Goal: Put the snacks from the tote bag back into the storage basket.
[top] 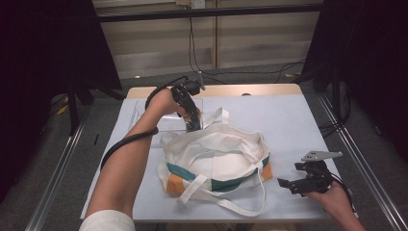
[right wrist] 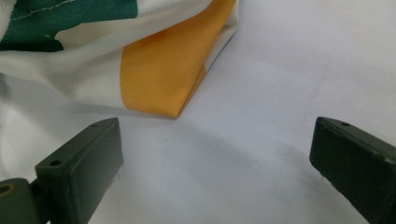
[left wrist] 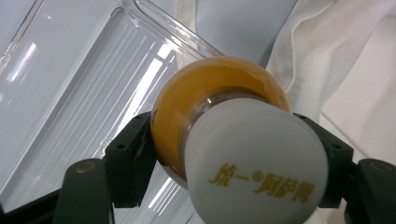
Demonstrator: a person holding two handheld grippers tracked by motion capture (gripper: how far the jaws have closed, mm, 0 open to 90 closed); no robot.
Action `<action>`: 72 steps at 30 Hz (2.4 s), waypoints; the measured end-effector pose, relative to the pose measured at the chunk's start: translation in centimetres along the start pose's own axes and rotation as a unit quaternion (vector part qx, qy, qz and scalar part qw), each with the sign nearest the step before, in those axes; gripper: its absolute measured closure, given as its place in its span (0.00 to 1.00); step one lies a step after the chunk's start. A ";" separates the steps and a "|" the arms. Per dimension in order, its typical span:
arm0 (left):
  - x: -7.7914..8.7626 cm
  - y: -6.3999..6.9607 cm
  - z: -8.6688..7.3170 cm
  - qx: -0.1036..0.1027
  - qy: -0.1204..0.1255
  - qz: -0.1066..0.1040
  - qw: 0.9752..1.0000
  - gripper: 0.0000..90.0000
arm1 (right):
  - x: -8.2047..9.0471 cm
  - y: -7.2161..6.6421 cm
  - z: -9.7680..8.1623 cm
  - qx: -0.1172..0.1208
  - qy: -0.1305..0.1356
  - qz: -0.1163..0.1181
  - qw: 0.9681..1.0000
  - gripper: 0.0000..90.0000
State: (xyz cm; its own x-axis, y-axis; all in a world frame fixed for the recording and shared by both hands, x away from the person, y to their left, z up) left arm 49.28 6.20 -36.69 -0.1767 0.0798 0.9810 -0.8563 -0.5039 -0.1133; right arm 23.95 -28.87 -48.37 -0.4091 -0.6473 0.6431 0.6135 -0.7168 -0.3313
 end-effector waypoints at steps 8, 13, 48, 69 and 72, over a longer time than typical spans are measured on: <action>-0.1 -0.1 -0.2 0.020 0.012 -0.008 1.000 0.31 | 0.2 -0.1 0.0 -0.001 0.000 0.001 1.000 0.03; -0.4 -0.1 -0.4 0.022 0.007 -0.011 1.000 0.25 | 0.3 -0.1 0.0 -0.004 0.000 -0.001 1.000 0.03; 0.9 0.4 -2.6 0.057 0.027 -0.003 0.998 0.10 | 0.6 -0.4 0.3 0.006 0.006 -0.006 1.000 0.03; 2.5 1.0 -5.1 0.056 0.036 -0.004 0.998 0.10 | 0.6 -0.5 0.1 0.009 0.001 -0.009 1.000 0.03; 2.6 1.1 -5.4 0.059 0.034 -0.005 0.998 0.10 | 0.7 -0.5 0.2 0.010 0.003 -0.009 1.000 0.03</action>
State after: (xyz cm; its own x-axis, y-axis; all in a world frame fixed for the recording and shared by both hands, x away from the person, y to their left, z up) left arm 45.25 10.51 -35.14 -0.2053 0.1418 0.9684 -0.7963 -0.5995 -0.0810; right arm 23.48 -28.92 -47.65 -0.4243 -0.6354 0.6452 0.6188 -0.7236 -0.3056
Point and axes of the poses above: each handheld gripper's, and its own axes: x roughly backward along the jaws, z roughly out of its top, y roughly to its right, the point moved 2 cm from there along -x, roughly forward along the jaws, and after that the axes turned 12 degrees about z, right-handed, at the moved point
